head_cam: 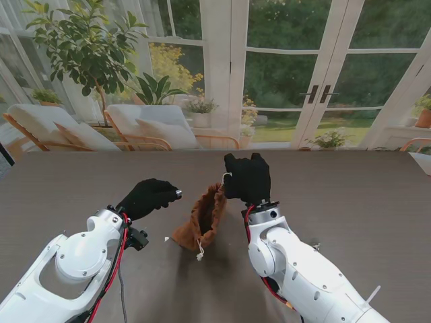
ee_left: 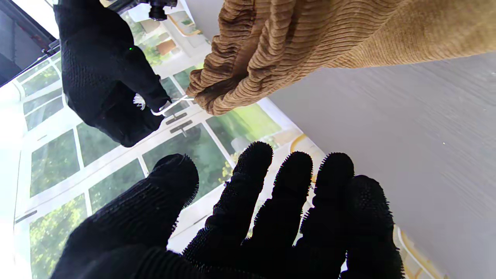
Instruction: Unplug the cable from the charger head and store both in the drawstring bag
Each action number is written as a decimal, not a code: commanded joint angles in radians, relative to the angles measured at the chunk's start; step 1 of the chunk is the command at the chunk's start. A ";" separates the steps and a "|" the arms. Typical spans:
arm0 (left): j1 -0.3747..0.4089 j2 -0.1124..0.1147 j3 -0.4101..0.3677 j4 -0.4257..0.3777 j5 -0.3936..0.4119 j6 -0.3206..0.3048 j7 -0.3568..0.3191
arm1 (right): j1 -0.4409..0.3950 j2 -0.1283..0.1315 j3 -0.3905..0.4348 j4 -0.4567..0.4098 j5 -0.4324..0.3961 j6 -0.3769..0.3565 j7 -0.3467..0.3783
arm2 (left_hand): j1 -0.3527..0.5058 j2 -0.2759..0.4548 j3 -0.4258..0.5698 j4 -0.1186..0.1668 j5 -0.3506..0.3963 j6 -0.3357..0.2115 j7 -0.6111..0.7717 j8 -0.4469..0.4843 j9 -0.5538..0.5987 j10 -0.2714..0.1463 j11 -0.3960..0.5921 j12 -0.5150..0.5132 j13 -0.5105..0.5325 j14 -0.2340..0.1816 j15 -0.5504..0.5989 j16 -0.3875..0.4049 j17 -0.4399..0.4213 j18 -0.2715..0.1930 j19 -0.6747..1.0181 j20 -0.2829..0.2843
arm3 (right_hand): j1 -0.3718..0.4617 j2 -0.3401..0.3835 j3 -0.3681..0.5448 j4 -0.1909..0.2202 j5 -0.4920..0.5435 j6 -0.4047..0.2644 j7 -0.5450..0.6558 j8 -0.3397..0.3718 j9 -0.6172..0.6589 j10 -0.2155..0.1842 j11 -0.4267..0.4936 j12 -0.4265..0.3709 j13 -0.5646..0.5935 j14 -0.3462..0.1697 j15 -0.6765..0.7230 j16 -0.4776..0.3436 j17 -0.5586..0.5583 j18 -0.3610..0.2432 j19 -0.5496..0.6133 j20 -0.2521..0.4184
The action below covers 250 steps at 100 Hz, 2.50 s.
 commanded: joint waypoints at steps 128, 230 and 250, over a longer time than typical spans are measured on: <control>0.070 0.022 0.119 -0.117 0.190 0.185 -0.063 | -0.027 0.033 0.036 -0.238 -0.025 0.124 0.291 | -0.159 -0.064 -0.085 0.004 0.301 -0.077 0.316 0.167 0.359 -0.079 0.265 0.206 0.454 -0.021 0.351 0.048 0.462 0.084 0.338 0.048 | 0.057 0.024 0.124 0.048 -0.006 0.142 0.075 0.084 0.122 0.041 0.064 0.001 -0.001 -0.235 0.046 0.014 0.460 -0.043 0.085 0.054; 0.051 0.012 0.132 -0.001 0.171 0.003 -0.004 | -0.065 0.062 0.100 -0.450 -0.003 0.244 0.558 | -0.059 -0.260 0.108 -0.049 -0.108 -0.157 0.238 0.090 -0.035 -0.101 0.159 0.122 0.051 -0.069 0.105 0.044 0.029 -0.098 0.069 0.108 | 0.075 0.013 0.122 0.053 0.021 0.146 0.029 0.109 0.122 0.062 0.064 0.016 -0.002 -0.232 0.058 0.021 0.462 -0.040 0.098 0.058; 0.049 0.012 0.135 0.003 0.146 -0.011 -0.012 | -0.067 0.067 0.098 -0.475 -0.011 0.265 0.592 | -0.176 -0.272 0.135 -0.016 -0.131 -0.109 0.086 0.023 -0.076 -0.095 0.127 0.108 0.010 -0.067 0.056 0.033 -0.015 -0.106 0.047 0.108 | 0.079 0.010 0.121 0.054 0.024 0.150 0.023 0.115 0.123 0.064 0.065 0.016 -0.002 -0.234 0.059 0.022 0.462 -0.040 0.101 0.058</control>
